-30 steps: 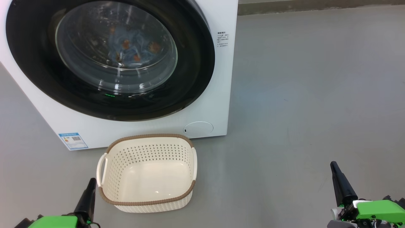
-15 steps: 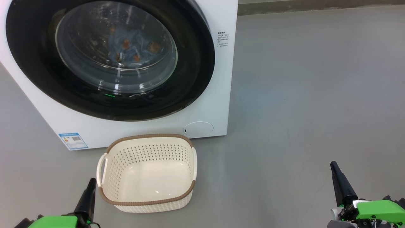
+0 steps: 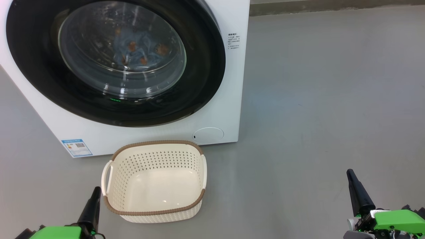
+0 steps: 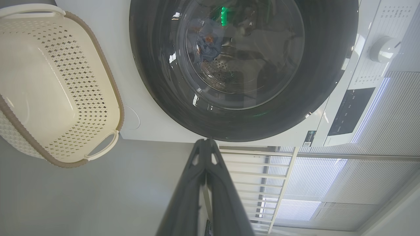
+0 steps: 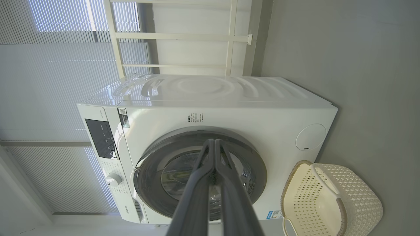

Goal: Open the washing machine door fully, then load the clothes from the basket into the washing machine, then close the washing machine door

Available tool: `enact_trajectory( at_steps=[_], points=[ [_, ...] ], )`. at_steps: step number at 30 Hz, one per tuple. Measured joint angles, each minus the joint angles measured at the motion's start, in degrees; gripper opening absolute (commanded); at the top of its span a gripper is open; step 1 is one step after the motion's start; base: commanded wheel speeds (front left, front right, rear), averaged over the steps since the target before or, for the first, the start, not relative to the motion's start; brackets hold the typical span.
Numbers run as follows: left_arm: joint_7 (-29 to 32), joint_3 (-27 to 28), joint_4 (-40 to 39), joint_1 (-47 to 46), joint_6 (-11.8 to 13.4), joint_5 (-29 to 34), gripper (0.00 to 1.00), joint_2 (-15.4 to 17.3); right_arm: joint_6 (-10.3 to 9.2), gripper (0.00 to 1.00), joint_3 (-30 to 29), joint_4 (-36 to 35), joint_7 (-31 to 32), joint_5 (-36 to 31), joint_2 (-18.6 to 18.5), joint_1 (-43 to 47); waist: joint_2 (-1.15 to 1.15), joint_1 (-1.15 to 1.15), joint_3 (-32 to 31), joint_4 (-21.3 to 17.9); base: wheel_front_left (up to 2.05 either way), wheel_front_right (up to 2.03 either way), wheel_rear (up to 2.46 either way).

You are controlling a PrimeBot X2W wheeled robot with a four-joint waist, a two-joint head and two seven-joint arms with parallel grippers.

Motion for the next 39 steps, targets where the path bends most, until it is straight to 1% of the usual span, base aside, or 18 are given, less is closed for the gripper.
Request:
enact_trajectory(
  at_steps=[39],
  points=[
    [0.0,0.0,0.0,0.0,0.0,0.0,0.0,0.01,0.0,0.0,0.0,0.0,-0.01,0.0,0.01,0.0,0.0,0.0,0.0,0.0,0.0,0.0,0.0]
  ],
)
